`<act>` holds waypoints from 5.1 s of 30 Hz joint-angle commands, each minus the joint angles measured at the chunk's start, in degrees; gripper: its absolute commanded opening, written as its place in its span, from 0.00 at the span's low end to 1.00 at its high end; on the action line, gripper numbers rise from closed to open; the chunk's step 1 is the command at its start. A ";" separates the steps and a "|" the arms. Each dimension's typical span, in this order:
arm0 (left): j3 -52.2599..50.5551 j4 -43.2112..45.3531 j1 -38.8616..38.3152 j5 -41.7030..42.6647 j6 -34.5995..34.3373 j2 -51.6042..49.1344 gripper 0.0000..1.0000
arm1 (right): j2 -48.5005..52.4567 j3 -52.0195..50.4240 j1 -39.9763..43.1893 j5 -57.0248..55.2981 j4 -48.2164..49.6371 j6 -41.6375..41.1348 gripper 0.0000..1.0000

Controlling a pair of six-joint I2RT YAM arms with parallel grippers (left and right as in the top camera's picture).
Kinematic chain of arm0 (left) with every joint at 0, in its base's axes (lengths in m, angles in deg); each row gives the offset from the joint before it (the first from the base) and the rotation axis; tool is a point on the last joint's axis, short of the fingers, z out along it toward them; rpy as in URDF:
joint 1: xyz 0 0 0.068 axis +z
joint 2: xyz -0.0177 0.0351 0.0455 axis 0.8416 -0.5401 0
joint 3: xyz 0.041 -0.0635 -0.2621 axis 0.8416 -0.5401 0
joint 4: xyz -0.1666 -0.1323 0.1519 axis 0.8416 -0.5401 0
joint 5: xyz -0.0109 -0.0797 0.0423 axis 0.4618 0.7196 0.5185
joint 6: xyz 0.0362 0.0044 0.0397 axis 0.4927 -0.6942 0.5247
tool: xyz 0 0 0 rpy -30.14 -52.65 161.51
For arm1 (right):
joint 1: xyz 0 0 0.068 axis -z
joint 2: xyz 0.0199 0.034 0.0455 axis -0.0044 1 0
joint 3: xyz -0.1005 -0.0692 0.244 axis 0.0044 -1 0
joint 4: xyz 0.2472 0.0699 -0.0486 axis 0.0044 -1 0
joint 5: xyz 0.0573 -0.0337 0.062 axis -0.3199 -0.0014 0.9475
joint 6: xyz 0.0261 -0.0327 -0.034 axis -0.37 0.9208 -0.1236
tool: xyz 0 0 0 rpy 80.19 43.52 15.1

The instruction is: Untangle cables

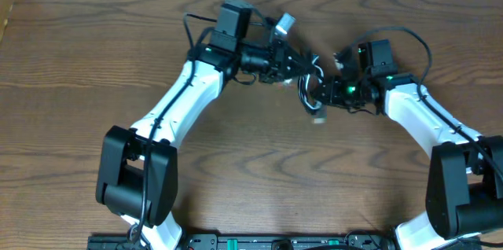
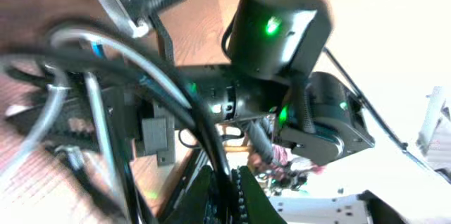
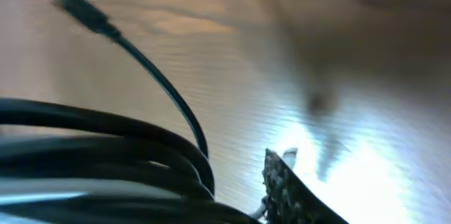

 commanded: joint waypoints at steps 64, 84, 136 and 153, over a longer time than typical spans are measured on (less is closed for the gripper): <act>0.35 -16.17 -8.39 -43.78 22.91 -4.15 0.40 | 0.33 -0.81 0.33 -8.59 -5.51 6.29 0.03; 0.33 -22.45 -12.44 -38.49 27.43 -14.86 0.36 | 0.28 -0.79 0.37 -4.35 -2.08 6.73 0.03; 0.39 -20.44 -0.52 -26.10 24.72 5.99 0.07 | -10.82 0.11 -2.05 -1.09 -1.79 -8.76 0.56; 0.61 -16.87 0.94 -27.54 22.58 6.08 0.07 | 4.59 0.11 -6.29 -1.86 -8.74 -10.34 0.47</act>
